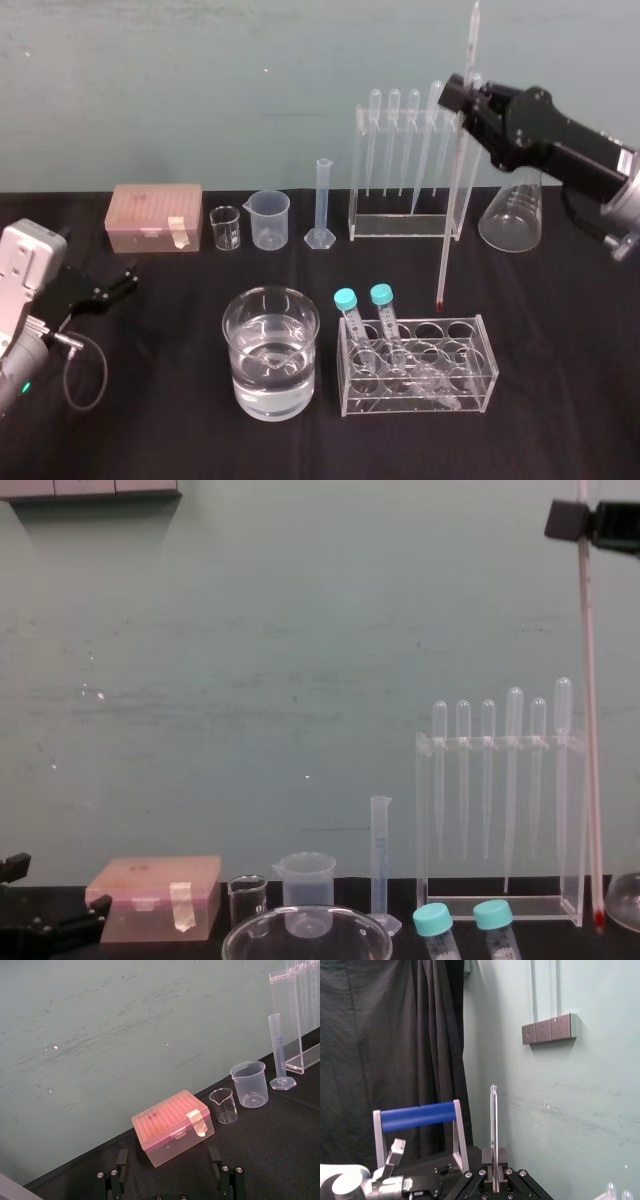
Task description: Hold the thermometer with one hand and immerse one end into the beaker, then reinsert it into the test tube rack.
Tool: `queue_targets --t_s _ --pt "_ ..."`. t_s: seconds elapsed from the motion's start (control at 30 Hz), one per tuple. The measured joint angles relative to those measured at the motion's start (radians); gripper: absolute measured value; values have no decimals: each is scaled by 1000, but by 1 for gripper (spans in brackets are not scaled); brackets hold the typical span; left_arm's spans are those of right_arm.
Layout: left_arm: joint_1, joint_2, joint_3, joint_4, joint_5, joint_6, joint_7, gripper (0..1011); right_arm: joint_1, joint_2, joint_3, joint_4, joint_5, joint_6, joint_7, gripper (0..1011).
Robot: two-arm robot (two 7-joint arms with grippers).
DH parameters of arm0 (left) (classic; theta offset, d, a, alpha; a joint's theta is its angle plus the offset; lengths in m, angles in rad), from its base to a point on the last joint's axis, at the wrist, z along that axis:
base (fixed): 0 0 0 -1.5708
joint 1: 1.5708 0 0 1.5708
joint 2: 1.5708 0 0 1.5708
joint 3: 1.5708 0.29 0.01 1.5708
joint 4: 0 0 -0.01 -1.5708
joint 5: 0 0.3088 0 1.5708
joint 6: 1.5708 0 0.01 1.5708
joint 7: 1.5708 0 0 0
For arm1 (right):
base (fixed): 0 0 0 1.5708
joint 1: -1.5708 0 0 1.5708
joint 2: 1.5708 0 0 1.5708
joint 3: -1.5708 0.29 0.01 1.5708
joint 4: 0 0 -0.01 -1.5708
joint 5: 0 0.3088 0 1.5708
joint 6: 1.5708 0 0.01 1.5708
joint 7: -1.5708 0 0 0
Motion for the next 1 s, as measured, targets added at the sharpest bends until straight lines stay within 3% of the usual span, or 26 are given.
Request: queue_targets --t_s 0.37,0.6,1.0 --pt "0 0 0 0 0 0 0 1008 -39 -7 -11 20 -58 -21 -9 56" --pt "0 0 0 0 0 0 0 1008 -33 -50 -27 70 -96 -25 -19 56" --pt "0 0 0 0 0 0 0 1008 -7 -115 -44 150 -116 -33 -1 56"
